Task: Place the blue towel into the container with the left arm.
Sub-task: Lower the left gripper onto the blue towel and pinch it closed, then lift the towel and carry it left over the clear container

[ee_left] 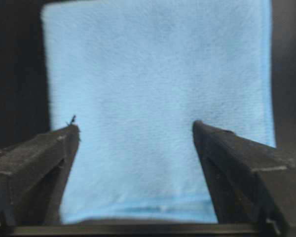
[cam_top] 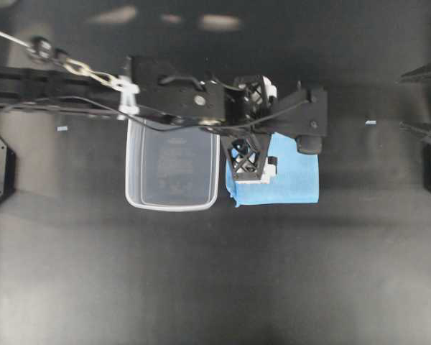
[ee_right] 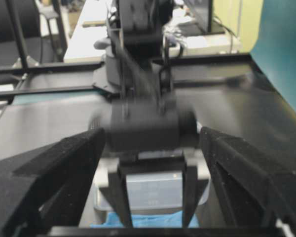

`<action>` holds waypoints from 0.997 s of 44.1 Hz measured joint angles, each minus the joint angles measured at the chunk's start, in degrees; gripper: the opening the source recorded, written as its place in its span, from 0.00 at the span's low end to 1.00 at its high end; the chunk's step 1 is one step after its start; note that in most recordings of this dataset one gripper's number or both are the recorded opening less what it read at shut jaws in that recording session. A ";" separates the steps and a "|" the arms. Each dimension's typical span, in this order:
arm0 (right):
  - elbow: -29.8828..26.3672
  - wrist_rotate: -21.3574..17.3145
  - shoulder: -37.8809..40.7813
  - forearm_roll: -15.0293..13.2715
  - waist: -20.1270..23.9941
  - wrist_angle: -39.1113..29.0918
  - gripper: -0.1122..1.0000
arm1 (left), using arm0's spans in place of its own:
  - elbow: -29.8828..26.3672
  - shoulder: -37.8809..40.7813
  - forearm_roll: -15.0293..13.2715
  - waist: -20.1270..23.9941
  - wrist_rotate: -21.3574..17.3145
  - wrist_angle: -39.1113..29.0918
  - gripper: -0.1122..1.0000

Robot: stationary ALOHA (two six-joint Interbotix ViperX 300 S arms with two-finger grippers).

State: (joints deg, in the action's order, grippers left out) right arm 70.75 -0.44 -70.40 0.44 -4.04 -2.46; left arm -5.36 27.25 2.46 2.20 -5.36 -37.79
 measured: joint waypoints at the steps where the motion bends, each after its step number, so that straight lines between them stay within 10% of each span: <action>1: 0.00 0.00 0.00 0.00 0.00 0.00 0.78 | -0.09 0.53 0.00 -0.09 0.09 0.00 0.90; 20: 0.00 -0.53 -0.09 0.09 0.00 0.26 0.78 | -0.79 5.89 -0.09 -0.97 0.18 2.11 0.85; 34: 0.00 -1.23 -0.26 0.09 -0.09 0.35 0.78 | -0.70 5.63 0.00 -2.20 -0.70 2.02 0.18; 44: 0.00 -1.23 -0.62 0.09 -0.09 0.26 0.78 | -2.11 1.85 0.00 -1.93 -0.79 0.44 0.15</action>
State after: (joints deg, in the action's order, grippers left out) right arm 70.75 -1.67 -71.02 0.53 -4.13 -2.20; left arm -7.47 29.09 2.46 0.26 -6.15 -37.35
